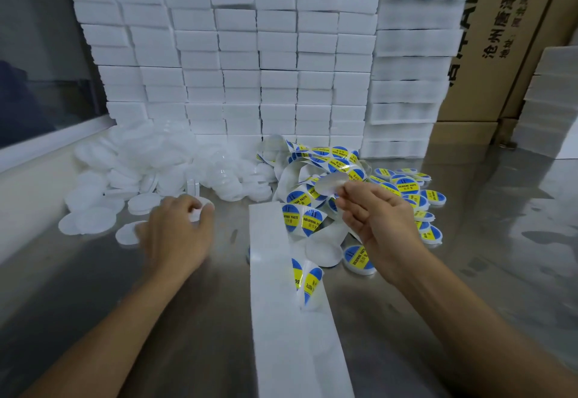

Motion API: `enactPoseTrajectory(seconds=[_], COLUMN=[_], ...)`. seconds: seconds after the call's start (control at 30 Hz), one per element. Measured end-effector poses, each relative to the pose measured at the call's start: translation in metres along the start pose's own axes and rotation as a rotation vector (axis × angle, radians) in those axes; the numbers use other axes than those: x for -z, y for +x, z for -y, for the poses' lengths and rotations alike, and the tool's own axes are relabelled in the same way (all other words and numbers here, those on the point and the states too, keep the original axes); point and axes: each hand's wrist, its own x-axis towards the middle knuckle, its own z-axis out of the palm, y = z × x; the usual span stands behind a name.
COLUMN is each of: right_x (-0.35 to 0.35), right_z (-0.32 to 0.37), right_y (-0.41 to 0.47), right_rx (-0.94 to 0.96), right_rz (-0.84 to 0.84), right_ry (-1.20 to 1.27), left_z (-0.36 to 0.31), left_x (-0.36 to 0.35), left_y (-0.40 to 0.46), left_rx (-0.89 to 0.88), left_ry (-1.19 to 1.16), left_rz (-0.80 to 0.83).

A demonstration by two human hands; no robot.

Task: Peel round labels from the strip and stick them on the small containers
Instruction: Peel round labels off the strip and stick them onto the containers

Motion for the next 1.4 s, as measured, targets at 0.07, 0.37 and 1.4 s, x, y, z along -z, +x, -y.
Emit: enactPoseTrajectory(seconds=[0.07, 0.37, 1.4], right_x=[-0.001, -0.003, -0.004], right_z=[0.001, 0.003, -0.01], right_y=[-0.001, -0.003, -0.001], right_rx=[0.029, 0.091, 0.406], right_rz=[0.001, -0.009, -0.009], right_ry=[0.0, -0.123, -0.447], left_z=[0.02, 0.039, -0.071], left_x=[0.003, 0.01, 0.016], left_y=[0.009, 0.017, -0.026], left_rx=[0.108, 0.264, 0.047], left_ry=[0.384, 0.445, -1.073], left_rz=[0.11, 0.154, 0.152])
